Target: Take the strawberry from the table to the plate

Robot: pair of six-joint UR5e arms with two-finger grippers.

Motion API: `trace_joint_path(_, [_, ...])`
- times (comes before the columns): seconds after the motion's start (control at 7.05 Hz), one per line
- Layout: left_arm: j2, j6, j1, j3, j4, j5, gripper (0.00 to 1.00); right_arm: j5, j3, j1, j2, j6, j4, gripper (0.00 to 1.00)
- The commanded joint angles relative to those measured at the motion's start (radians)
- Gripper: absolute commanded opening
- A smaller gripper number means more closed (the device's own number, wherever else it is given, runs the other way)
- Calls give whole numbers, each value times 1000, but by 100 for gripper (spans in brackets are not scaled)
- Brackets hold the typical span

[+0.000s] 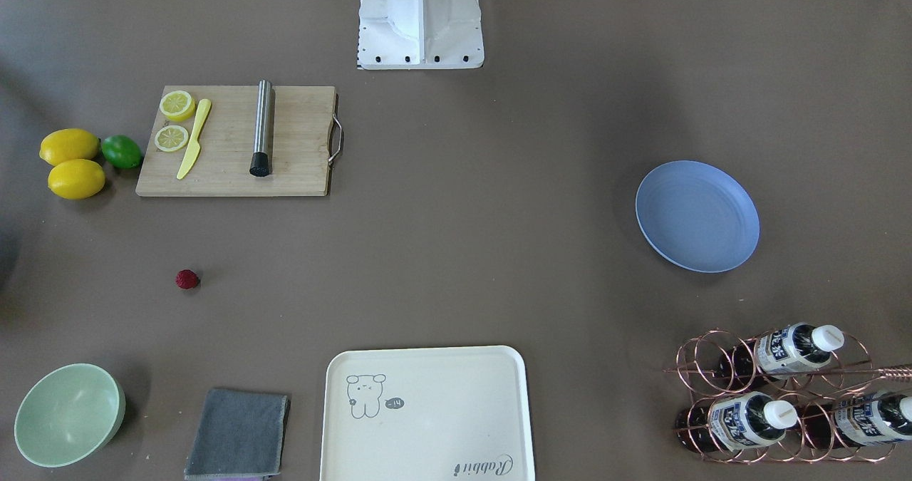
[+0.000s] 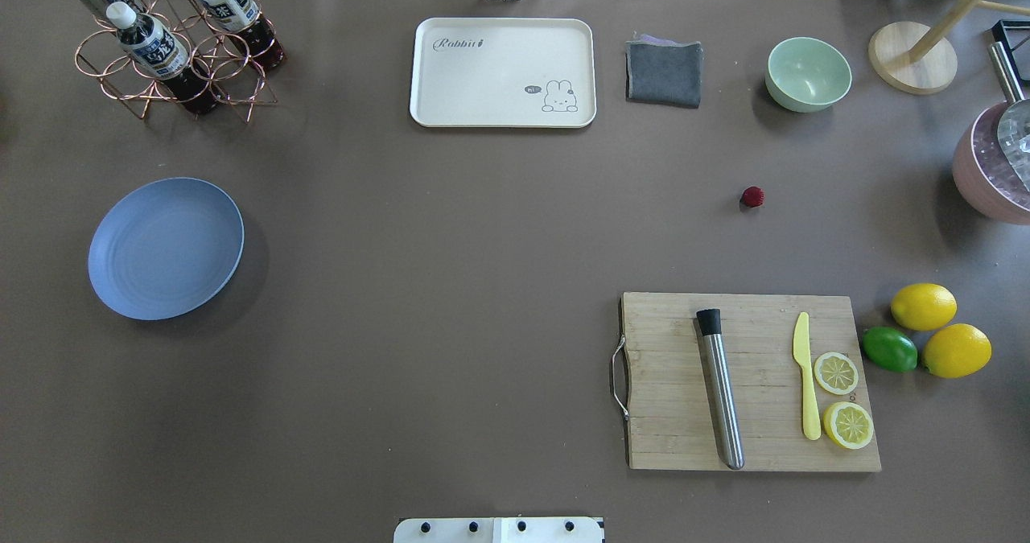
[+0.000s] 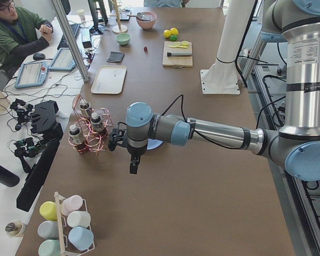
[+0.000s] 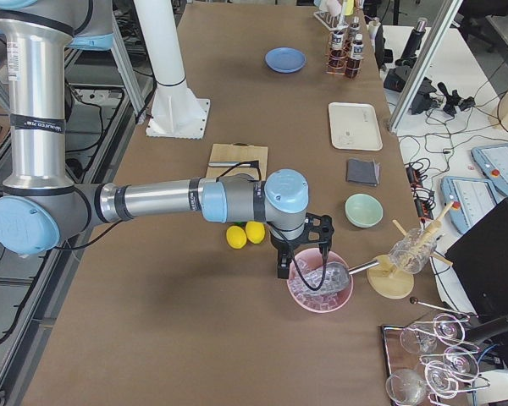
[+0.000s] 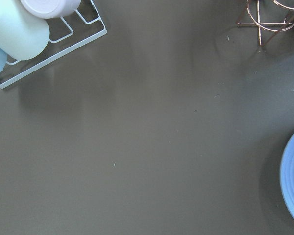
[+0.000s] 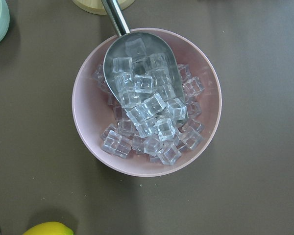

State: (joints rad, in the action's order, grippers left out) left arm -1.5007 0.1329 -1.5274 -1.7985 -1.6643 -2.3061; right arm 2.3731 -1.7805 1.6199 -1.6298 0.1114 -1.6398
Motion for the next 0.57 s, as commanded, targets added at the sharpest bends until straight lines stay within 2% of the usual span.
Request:
trace_joint_path(0.0, [-7,1,4,16,-43,-1,98,0,-4,0,1,1,0,100])
trace_joint_path(0.43, [-44,4,13,4,-48,-3,98,2,-11,0,-1,-1,2,100])
